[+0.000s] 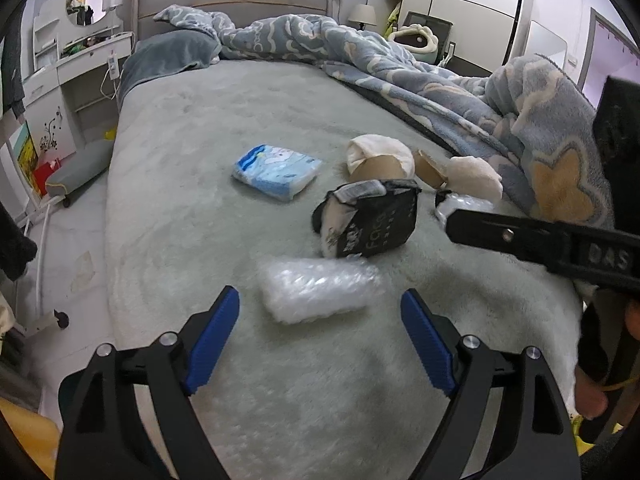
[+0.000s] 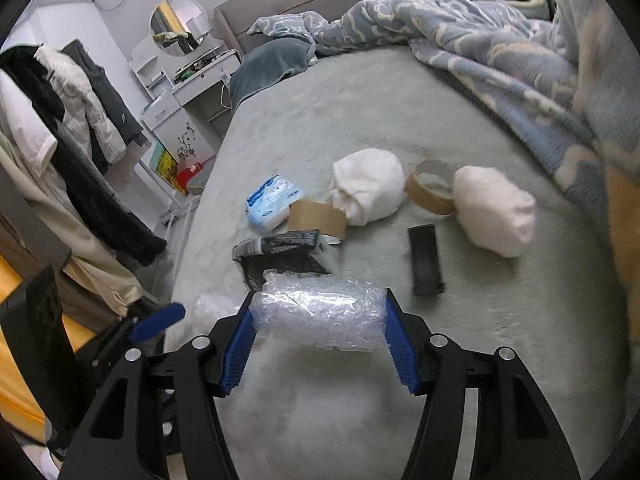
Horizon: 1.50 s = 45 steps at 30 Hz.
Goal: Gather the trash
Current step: 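Carry the bubble-wrap roll with the right tool over the green bin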
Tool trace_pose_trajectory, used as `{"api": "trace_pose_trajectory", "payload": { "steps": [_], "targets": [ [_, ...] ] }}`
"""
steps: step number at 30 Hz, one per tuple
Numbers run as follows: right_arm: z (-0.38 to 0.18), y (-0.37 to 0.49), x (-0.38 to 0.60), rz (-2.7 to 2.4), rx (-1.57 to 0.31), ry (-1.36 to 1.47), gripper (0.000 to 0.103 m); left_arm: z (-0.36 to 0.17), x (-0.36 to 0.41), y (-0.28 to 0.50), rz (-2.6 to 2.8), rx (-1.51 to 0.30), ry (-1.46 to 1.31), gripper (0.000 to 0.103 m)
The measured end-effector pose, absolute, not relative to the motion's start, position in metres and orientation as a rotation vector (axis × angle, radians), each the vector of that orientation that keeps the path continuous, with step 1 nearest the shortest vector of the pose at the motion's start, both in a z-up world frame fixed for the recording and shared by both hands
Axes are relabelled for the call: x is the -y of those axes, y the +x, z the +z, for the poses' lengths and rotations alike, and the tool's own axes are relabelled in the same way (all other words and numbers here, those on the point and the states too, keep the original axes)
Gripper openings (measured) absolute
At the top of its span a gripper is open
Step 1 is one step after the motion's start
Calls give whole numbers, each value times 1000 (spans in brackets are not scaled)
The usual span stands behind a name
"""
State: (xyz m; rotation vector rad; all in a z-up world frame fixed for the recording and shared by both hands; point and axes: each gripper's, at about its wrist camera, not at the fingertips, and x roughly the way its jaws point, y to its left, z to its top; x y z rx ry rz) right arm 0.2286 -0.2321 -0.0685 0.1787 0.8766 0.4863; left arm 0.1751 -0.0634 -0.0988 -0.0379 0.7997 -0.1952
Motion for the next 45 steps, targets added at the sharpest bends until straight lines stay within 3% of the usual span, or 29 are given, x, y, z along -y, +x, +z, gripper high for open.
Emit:
{"api": "trace_pose_trajectory", "payload": {
  "steps": [6, 16, 35, 45],
  "targets": [
    [-66, 224, 239, 482, -864, 108, 61, -105, 72, 187, -165, -802, -20, 82],
    [-60, 216, 247, 439, -845, 74, 61, -109, 69, 198, -157, -809, -43, 67],
    [-49, 190, 206, 446, -817, 3, 61, -68, 25, 157, -99, -770, -70, 68],
    [-52, 172, 151, 594, -888, -30, 61, -65, -26, 133, -19, -802, -71, 68]
  ]
}}
